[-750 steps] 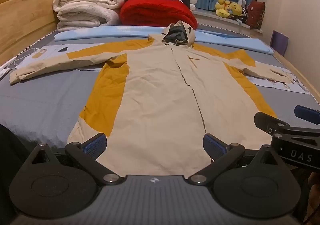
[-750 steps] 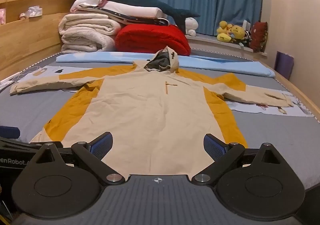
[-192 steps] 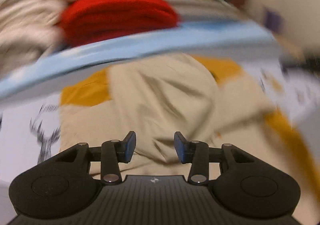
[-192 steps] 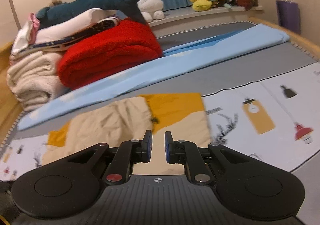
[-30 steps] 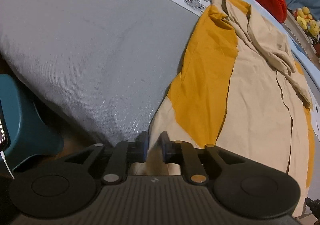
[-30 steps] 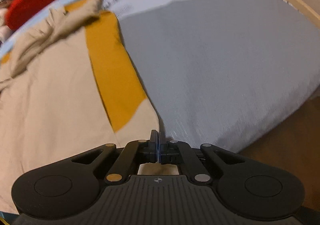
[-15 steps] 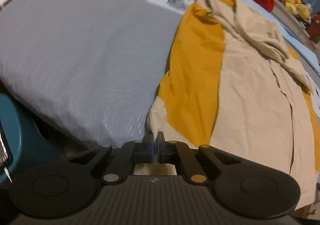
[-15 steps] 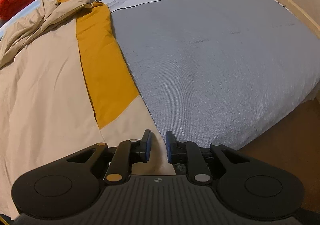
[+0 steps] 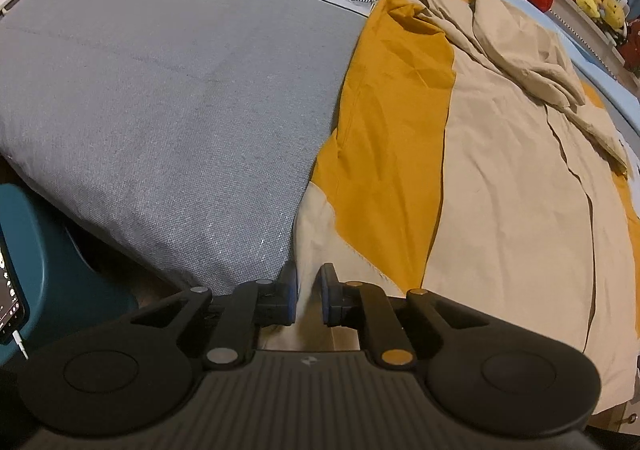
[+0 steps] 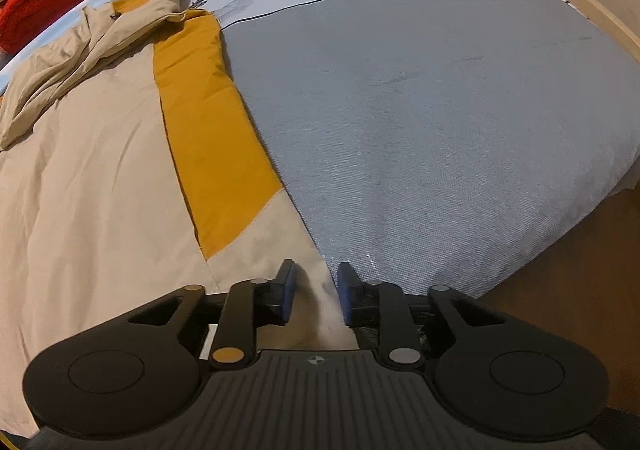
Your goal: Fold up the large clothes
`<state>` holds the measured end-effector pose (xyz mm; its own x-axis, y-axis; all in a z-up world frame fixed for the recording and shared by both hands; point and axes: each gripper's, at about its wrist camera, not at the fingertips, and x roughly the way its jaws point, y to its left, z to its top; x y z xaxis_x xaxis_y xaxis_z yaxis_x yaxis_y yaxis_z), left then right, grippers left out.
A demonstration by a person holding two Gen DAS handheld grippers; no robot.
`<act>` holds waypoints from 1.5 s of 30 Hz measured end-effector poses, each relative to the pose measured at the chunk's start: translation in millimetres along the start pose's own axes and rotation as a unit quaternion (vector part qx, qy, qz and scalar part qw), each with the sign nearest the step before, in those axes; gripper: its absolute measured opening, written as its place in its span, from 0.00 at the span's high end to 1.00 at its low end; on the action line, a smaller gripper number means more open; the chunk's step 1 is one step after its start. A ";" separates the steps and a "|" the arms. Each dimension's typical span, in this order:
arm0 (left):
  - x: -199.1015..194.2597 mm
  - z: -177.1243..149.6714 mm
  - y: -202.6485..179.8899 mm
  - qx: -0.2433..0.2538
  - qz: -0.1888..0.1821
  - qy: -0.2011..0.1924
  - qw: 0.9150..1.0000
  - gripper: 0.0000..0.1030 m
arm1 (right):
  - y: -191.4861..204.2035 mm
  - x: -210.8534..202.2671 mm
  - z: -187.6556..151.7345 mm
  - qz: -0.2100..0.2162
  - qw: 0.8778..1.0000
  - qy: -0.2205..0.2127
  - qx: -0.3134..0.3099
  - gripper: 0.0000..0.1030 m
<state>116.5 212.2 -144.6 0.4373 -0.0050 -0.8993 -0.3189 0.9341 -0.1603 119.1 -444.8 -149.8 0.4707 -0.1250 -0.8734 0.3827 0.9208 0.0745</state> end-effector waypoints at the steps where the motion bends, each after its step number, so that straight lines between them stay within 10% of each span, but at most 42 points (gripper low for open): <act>1: -0.1 0.0 -0.4 0.001 0.001 0.000 1.000 0.89 | 0.8 0.3 0.2 -0.001 1.000 -0.001 -0.002 0.72; 18: 1.9 1.4 -0.5 0.003 0.003 0.001 1.000 0.89 | 2.3 0.3 4.5 0.017 1.000 -0.007 -0.006 0.62; 28: 0.5 0.0 -3.8 0.015 0.004 -0.005 1.000 0.97 | 6.4 -3.0 4.0 0.049 0.998 -0.007 -0.026 0.97; 45: -146.1 23.7 -10.8 0.078 -0.137 -0.138 0.978 0.99 | -8.3 -142.8 21.8 0.174 0.971 -0.164 -0.017 1.00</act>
<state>76.0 211.3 -1.8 0.7063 -0.1867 -0.6829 -0.0354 0.9541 -0.2974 66.0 -442.6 -15.3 0.7967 0.0897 -0.5977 0.1313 0.9396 0.3160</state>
